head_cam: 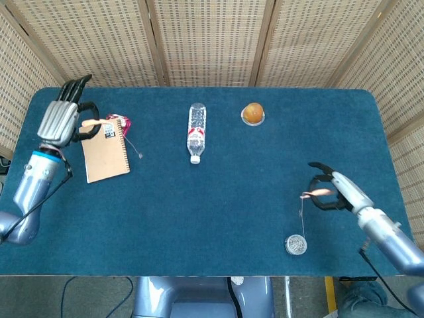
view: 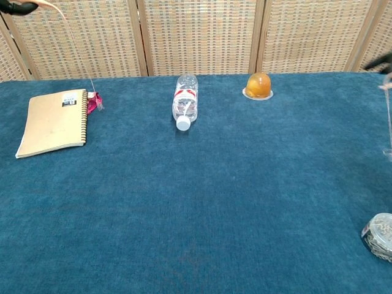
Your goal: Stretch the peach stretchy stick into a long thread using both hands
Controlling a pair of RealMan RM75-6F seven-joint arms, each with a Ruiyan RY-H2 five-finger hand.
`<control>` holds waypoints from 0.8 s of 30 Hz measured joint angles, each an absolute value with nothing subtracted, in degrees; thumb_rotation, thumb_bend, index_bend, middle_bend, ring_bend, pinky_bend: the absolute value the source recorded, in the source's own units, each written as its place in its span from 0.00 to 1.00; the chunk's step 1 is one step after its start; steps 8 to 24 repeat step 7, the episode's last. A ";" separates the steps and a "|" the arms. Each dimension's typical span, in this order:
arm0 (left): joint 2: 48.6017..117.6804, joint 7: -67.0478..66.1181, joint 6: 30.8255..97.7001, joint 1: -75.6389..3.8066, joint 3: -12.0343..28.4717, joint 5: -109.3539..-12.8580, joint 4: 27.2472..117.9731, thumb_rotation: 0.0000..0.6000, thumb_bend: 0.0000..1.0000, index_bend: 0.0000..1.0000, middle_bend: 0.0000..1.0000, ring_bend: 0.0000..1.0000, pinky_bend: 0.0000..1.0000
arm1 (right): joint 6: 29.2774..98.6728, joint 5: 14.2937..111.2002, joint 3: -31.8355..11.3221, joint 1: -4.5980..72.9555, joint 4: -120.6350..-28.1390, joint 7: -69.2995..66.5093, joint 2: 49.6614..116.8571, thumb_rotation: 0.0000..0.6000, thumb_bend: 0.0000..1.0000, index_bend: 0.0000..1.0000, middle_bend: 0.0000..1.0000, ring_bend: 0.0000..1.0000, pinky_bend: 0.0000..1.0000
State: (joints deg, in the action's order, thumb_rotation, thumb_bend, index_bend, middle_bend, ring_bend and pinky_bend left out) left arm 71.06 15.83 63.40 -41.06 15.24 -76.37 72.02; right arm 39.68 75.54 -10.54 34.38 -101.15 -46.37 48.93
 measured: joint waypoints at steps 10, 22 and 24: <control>68.62 11.47 68.06 -37.13 12.63 -78.89 81.98 1.00 0.71 0.83 0.00 0.00 0.00 | 34.85 68.62 -14.32 41.31 -99.19 -43.29 55.19 1.00 0.61 0.85 0.16 0.00 0.00; 68.62 11.47 68.06 -37.13 12.63 -78.89 81.98 1.00 0.71 0.83 0.00 0.00 0.00 | 34.85 68.62 -14.32 41.31 -99.19 -43.29 55.19 1.00 0.61 0.85 0.16 0.00 0.00; 68.62 11.47 68.06 -37.13 12.63 -78.89 81.98 1.00 0.71 0.83 0.00 0.00 0.00 | 34.85 68.62 -14.32 41.31 -99.19 -43.29 55.19 1.00 0.61 0.85 0.16 0.00 0.00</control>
